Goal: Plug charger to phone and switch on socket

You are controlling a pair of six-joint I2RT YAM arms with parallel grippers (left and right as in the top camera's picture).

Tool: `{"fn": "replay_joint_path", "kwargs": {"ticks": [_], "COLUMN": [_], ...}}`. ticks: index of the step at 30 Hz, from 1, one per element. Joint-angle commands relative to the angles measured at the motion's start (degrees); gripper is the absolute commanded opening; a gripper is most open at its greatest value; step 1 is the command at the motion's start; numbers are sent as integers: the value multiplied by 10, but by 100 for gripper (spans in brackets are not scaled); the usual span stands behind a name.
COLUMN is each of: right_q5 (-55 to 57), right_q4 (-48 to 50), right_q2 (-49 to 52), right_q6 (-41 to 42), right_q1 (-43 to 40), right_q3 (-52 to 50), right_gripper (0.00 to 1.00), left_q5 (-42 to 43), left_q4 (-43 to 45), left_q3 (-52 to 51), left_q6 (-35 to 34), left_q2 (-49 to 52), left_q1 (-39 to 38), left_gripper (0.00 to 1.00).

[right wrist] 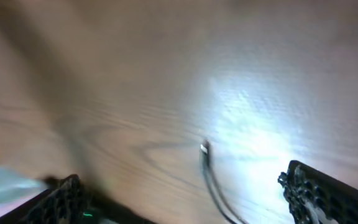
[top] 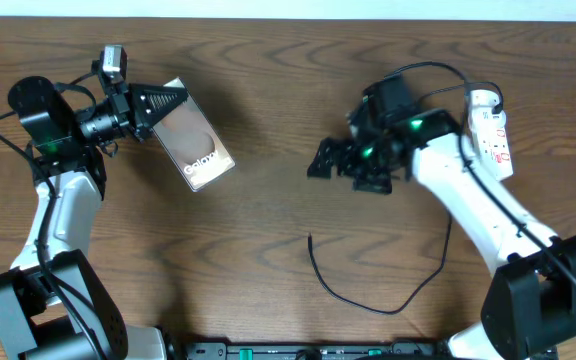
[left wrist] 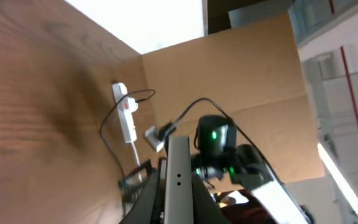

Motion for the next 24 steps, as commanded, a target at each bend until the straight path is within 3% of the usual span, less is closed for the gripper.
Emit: {"fn": "replay_joint_path", "kwargs": {"ticks": [1, 12, 20, 24], "right_q5": [114, 139, 135, 135], "right_q4": [-23, -35, 21, 34], "right_q2": [1, 2, 2, 2], "right_q6": [-31, 8, 87, 103], "right_q1": [64, 138, 150, 170], "right_q3": [5, -40, -144, -149], "right_gripper": [99, 99, 89, 89], "left_q5": [16, 16, 16, 16], "left_q4": [4, 4, 4, 4], "left_q3": [11, 10, 10, 10], "left_q6": [38, 49, 49, 49], "left_q2": [-11, -11, -11, -11], "left_q1": [0, 7, 7, 7], "left_gripper": [7, 7, 7, 7]}}
